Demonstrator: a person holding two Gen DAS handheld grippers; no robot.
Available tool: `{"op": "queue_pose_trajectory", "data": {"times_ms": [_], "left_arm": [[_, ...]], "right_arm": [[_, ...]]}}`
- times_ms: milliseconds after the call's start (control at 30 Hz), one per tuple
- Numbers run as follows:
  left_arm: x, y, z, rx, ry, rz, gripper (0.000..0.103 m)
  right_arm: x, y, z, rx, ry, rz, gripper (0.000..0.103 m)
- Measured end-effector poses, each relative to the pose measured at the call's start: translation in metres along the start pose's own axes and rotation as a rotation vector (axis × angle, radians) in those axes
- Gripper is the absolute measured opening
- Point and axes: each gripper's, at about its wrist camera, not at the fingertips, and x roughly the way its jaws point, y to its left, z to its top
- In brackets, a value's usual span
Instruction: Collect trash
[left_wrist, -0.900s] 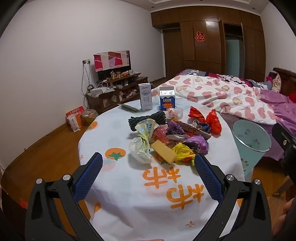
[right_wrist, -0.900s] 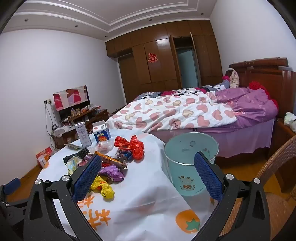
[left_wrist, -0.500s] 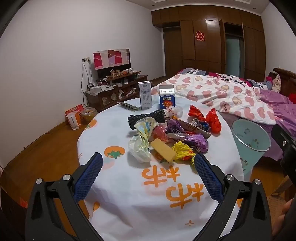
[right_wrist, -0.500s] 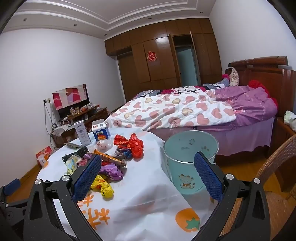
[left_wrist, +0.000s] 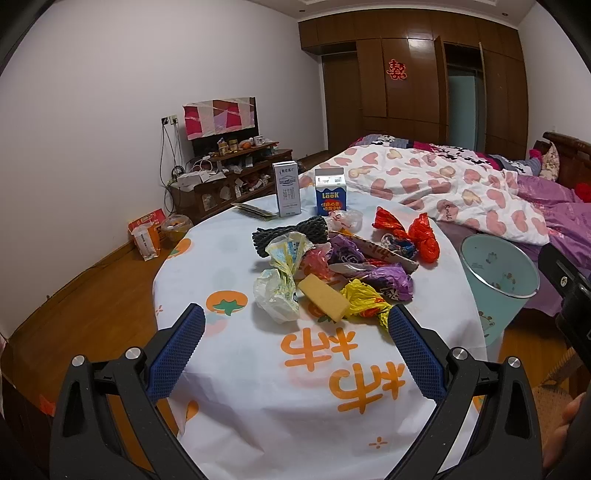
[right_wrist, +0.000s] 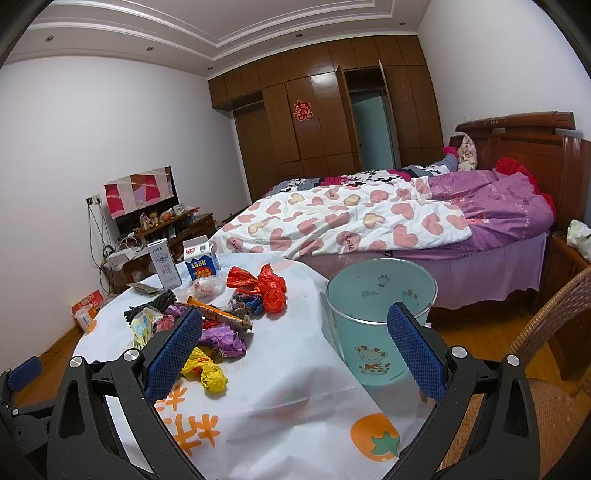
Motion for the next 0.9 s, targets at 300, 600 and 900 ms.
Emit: {"op": "queue_pose_trajectory", "data": {"times_ms": [300,600,900], "left_arm": [[-0.0005,-0.0017,-0.0011,0.000,0.002,0.000,0.097],[-0.0003,-0.0012,-0.0010,-0.001,0.003,0.000,0.097],[0.0008,0.0006,0.0005,-0.002,0.006,-0.002,0.097]], "right_arm": [[0.0002,0.0003,-0.0008,0.003,0.005,-0.001,0.098],[0.0020,-0.0006,-0.0023,0.005,0.009,-0.001,0.098],[0.0039,-0.0008,-0.0045,0.006,0.011,-0.002,0.098]]}}
